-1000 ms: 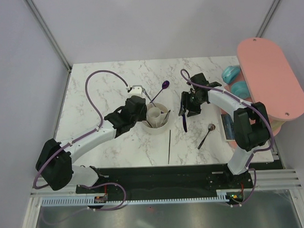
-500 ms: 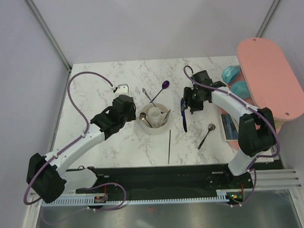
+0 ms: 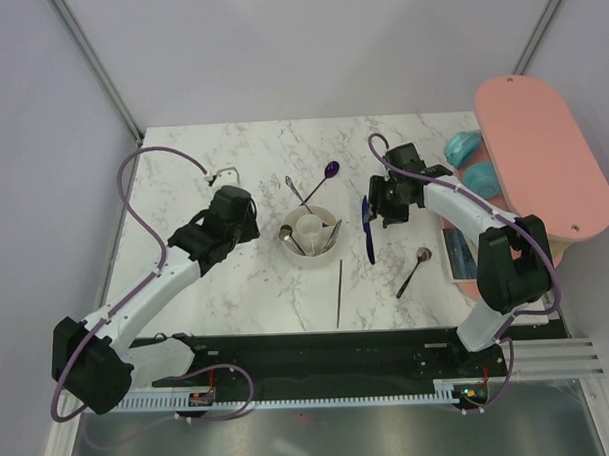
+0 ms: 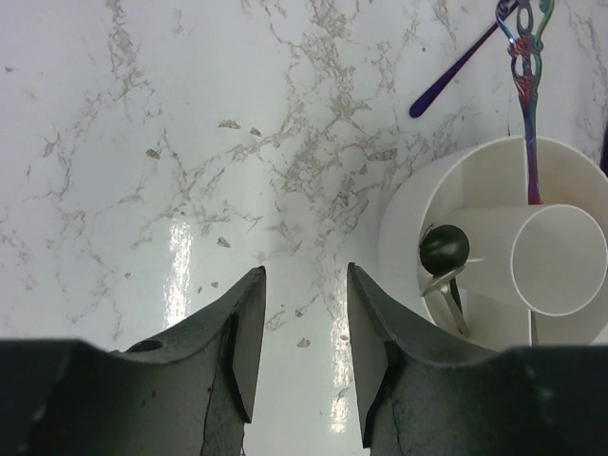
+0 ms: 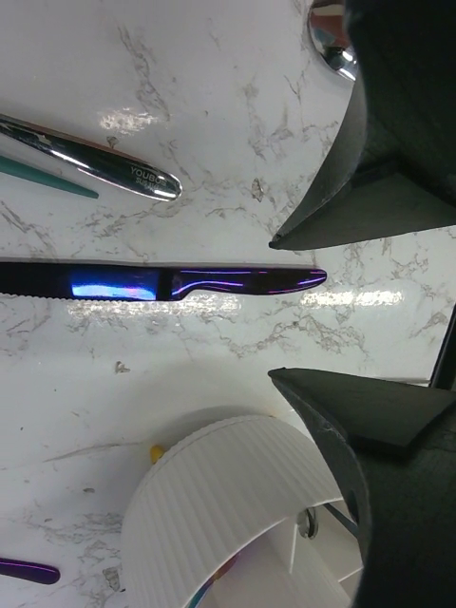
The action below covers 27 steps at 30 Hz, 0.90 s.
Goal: Sort the eating utensils into containers
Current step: Place the spoon in the storage box, then pick up the spoon from the center of the board.
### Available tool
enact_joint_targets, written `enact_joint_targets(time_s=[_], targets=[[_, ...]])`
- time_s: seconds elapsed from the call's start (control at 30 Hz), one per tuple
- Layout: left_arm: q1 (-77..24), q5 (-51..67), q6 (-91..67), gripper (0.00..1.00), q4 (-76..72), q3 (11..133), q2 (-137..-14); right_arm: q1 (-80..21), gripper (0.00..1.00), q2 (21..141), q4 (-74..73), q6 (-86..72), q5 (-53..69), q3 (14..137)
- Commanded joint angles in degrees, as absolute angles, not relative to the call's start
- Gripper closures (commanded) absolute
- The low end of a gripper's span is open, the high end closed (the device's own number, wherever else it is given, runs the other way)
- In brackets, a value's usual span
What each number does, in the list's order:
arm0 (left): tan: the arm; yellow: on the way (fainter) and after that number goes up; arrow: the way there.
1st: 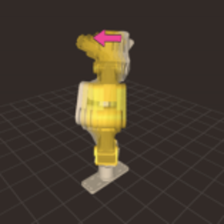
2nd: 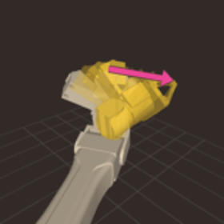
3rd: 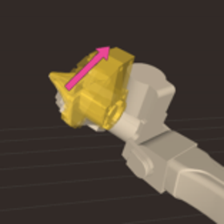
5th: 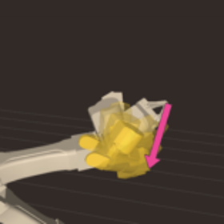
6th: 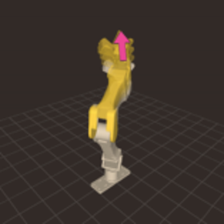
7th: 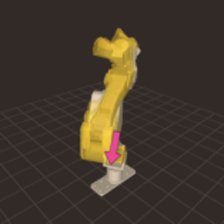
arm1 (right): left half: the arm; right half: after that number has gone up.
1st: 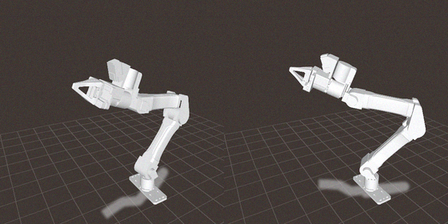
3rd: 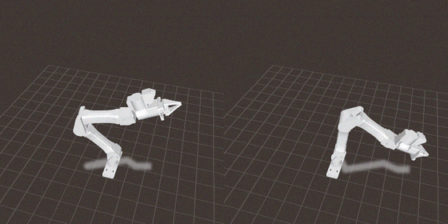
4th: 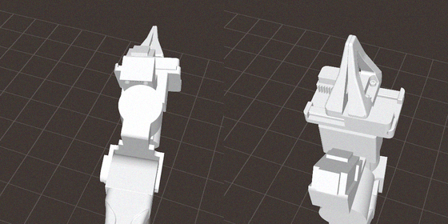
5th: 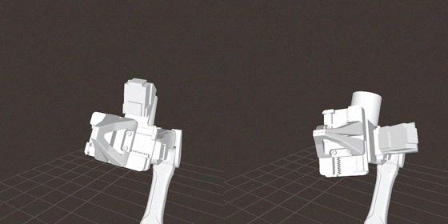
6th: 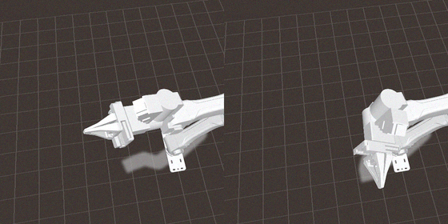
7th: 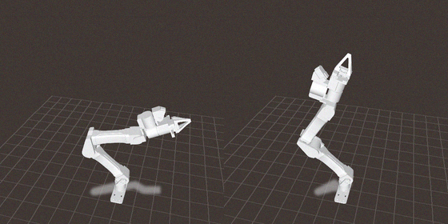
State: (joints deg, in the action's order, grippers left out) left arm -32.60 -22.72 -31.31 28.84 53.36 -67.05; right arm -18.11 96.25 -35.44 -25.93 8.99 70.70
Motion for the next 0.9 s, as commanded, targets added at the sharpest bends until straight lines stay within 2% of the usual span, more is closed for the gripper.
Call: enact_joint_targets(time_s=[0.0,0.2,0.47,0.87], targets=[[-28.1,-19.3,-34.3,0.53,29.7,53.0,-64.2,-16.7,0.39,93.4,-34.5,-26.2,6.1,71.5],[-22.0,-14.3,-33.8,0.53,30.6,51.7,-63.5,-16.3,0.39,89.4,-35.6,-23.4,6.7,67.2],[-20.7,-12.0,-34.6,0.54,30.9,51.7,-66.6,-17.9,0.43,86.4,-39.6,-20.7,13.7,61.4],[-20.5,-9.5,-33.8,0.55,28.7,50.9,-70.0,-17.8,0.41,77.6,-39.1,-32.2,0.9,52.9]])
